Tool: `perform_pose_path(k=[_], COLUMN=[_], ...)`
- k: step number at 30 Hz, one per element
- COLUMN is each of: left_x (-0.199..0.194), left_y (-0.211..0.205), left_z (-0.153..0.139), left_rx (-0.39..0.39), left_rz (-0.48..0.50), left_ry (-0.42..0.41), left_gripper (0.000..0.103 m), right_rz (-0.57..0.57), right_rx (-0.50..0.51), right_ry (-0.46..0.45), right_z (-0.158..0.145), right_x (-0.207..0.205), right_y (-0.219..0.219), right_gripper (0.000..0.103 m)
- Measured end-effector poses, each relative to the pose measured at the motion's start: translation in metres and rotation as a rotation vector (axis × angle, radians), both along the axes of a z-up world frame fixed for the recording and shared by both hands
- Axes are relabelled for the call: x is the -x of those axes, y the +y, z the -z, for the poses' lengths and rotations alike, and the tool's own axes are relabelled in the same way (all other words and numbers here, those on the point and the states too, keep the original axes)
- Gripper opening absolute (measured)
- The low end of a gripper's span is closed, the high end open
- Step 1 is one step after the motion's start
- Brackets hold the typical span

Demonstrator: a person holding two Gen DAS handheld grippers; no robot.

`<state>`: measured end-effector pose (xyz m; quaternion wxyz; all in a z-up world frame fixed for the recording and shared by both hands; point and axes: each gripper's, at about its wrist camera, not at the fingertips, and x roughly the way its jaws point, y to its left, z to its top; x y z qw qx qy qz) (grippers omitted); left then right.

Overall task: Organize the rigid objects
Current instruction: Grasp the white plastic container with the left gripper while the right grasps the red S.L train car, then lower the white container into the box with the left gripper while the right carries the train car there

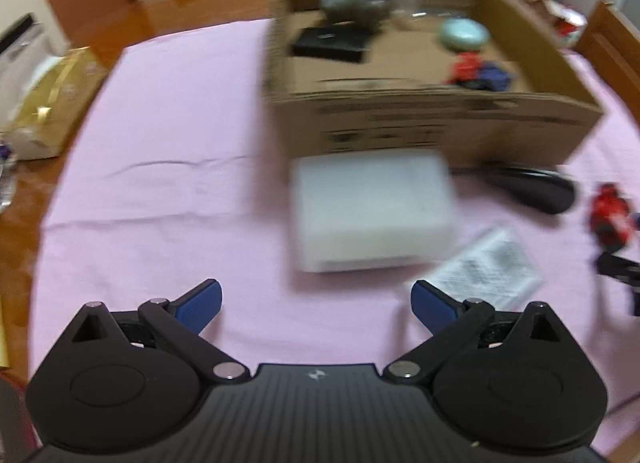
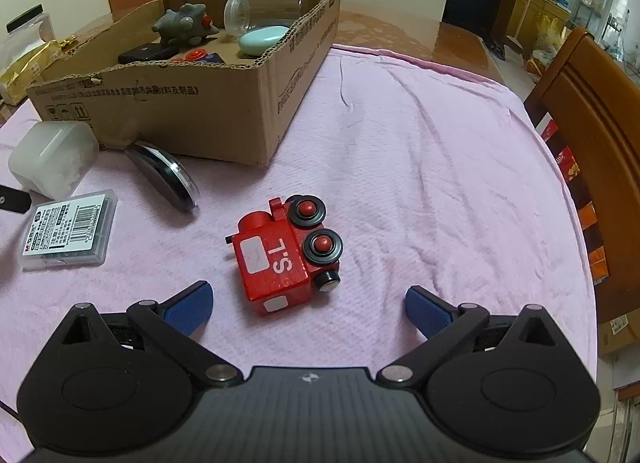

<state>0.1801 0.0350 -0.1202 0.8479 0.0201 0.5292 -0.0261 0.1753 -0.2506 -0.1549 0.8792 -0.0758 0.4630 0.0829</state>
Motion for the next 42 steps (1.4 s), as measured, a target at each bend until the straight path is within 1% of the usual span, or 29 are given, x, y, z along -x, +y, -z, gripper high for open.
perform_pose_path(k=[4,7,10,13,16,22,24,26,30,32,34,37,42], left_x=[0.000,-0.006,-0.017,-0.026,-0.032,-0.036,-0.036,-0.036,-0.038,-0.040,-0.042,-0.045,-0.047], left_y=[-0.017,-0.024,-0.026,-0.026,-0.025,-0.022,-0.022,-0.022,-0.023,-0.024,-0.026,-0.028,-0.028], left_z=[-0.004,-0.003,0.000,0.005,0.009,0.013,0.012,0.010,0.007,0.006,0.005,0.006,0.008], left_rx=[0.028,0.010,-0.015,-0.008,-0.004,0.009,0.012,0.010,0.011,0.012,0.006,0.003,0.000], left_rz=[0.014,0.017,-0.003,-0.031,-0.047,-0.070,-0.069,-0.068,-0.065,-0.058,-0.050,-0.046,-0.045], left_ry=[-0.054,-0.087,-0.095,-0.086,-0.077,-0.069,-0.072,-0.085,-0.102,-0.107,-0.110,-0.101,-0.086], left_gripper=[0.101,0.101,0.101,0.101,0.101,0.101,0.100,0.099,0.097,0.092,0.090,0.083,0.083], right_rz=[-0.013,-0.021,-0.027,-0.041,-0.085,-0.231,-0.280,-0.313,-0.315,-0.304,-0.300,-0.302,-0.294], right_rx=[-0.003,-0.005,-0.006,-0.004,-0.001,0.019,0.023,0.014,0.029,0.022,0.026,0.042,0.051], right_ry=[-0.007,-0.007,-0.005,0.005,0.012,0.050,0.049,0.054,0.048,0.048,0.045,0.036,0.036], right_z=[0.000,0.000,0.000,-0.001,-0.002,-0.004,-0.006,-0.010,-0.015,-0.016,-0.016,-0.016,-0.017], right_x=[0.000,0.001,0.000,-0.002,-0.008,-0.025,-0.025,-0.027,-0.029,-0.028,-0.026,-0.024,-0.026], right_y=[-0.001,-0.001,-0.001,-0.001,0.000,0.003,0.006,0.008,0.009,0.008,0.008,0.011,0.012], right_gripper=[0.103,0.103,0.103,0.103,0.103,0.103,0.097,0.084,0.072,0.064,0.060,0.060,0.056])
